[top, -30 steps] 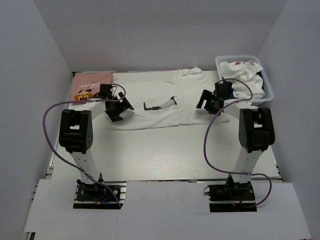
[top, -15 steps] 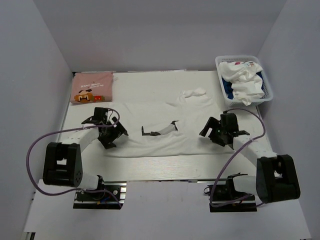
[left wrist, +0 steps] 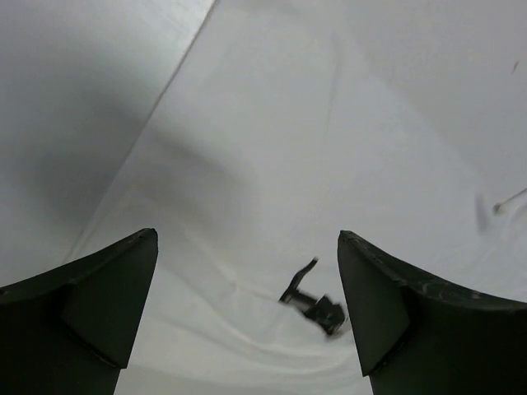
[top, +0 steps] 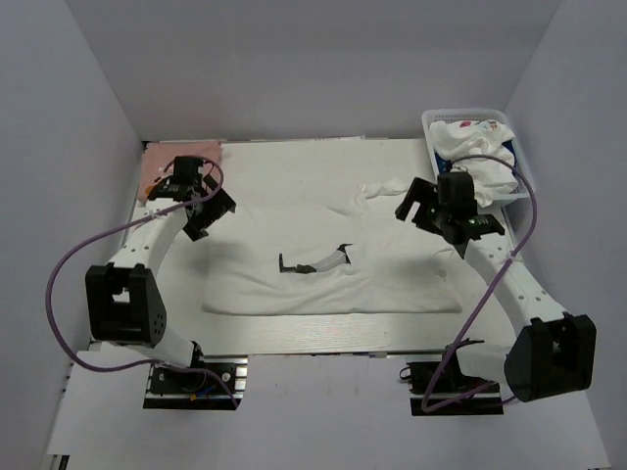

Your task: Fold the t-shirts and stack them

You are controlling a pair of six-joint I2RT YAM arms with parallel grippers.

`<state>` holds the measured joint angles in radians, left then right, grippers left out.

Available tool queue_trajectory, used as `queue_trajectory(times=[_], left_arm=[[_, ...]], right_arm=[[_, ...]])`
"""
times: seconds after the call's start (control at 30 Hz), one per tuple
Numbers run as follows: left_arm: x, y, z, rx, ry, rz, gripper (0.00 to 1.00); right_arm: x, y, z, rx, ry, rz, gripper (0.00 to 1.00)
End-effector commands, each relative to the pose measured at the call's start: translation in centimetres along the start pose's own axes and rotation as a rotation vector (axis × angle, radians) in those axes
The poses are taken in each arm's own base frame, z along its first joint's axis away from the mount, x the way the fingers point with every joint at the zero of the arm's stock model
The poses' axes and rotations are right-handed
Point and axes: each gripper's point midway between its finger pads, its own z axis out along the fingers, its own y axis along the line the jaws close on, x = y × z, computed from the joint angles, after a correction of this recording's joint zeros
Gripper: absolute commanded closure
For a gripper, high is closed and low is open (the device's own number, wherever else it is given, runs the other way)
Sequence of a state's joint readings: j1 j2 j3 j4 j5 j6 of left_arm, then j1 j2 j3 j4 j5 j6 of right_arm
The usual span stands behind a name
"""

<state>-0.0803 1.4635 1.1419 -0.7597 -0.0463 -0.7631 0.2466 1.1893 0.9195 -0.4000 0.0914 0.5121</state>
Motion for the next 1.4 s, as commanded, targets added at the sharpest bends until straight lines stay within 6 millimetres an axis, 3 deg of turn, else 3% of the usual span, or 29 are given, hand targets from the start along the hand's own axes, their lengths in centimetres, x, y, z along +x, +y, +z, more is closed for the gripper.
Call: queue_trajectory(times=[0.0, 0.03, 0.07, 0.1, 0.13, 0.17, 0.2, 0.23, 0.33, 0.47, 0.5, 0.53, 0.7, 1.0, 1.17, 1.37], left_arm=[[-3.5, -0.9, 1.2, -0.051, -0.073, 0.004, 0.00], [-4.8, -1.7, 2.4, -0.054, -0.078, -0.005, 0.00], [-5.7, -2.1, 3.1, -0.064, -0.094, -0.006, 0.00], [-7.5, -3.5, 2.9, -0.047, -0.132, -0.010, 0.00], [-8.1, -3.4, 3.5, -0.078, -0.138, -0.009, 0.00], [-7.9, -2.8, 5.4, -0.135, -0.108, -0.002, 0.00], [-9.6, -3.8, 5.2, -0.132, -0.143, -0.005, 0.00], [-10.1, -3.6, 5.7, -0.165, -0.153, -0.003, 0.00], [-10.9, -3.1, 8.1, -0.245, -0.143, 0.008, 0.00], [-10.5, -3.3, 11.1, -0.258, -0.112, 0.004, 0.04], [-10.5, -3.5, 11.7, -0.248, -0.106, 0.013, 0.08], [-10.0, -3.5, 12.8, -0.252, -0.082, 0.016, 0.12], [-9.2, -3.3, 15.4, -0.257, -0.047, 0.019, 0.34], [-8.3, -2.8, 16.4, -0.267, -0.022, 0.022, 0.77], [-7.1, -2.1, 16.4, -0.268, 0.008, 0.023, 0.99], [-7.0, -1.9, 15.7, -0.257, -0.002, 0.032, 1.00]], right_arm=[[-2.6, 1.7, 1.9, -0.034, -0.037, -0.039, 0.10], [-4.7, 2.8, 2.5, -0.047, -0.062, -0.052, 0.10], [-4.5, 2.6, 3.9, -0.027, -0.029, -0.053, 0.10], [-6.1, 3.3, 4.0, -0.023, -0.051, -0.059, 0.10], [-7.1, 3.6, 5.0, -0.009, -0.052, -0.060, 0.10], [-7.9, 3.7, 5.9, 0.017, -0.045, -0.061, 0.10], [-8.2, 3.2, 6.3, 0.043, -0.039, -0.065, 0.10], [-8.4, 3.4, 7.8, 0.059, -0.027, -0.072, 0.10], [-10.8, 3.8, 9.3, 0.081, -0.063, -0.077, 0.10], [-12.1, 3.3, 11.7, 0.146, -0.073, -0.104, 0.10], [-11.5, 2.8, 12.8, 0.166, -0.047, -0.116, 0.10], [-12.2, 3.1, 13.4, 0.164, -0.051, -0.124, 0.10], [-11.7, 3.2, 16.9, 0.154, -0.012, -0.194, 0.10], [-9.1, 3.0, 22.1, 0.109, 0.070, -0.290, 0.10], [-9.4, 3.6, 23.6, 0.075, 0.045, -0.364, 0.10], [-7.9, 4.0, 25.3, 0.021, 0.067, -0.375, 0.11]])
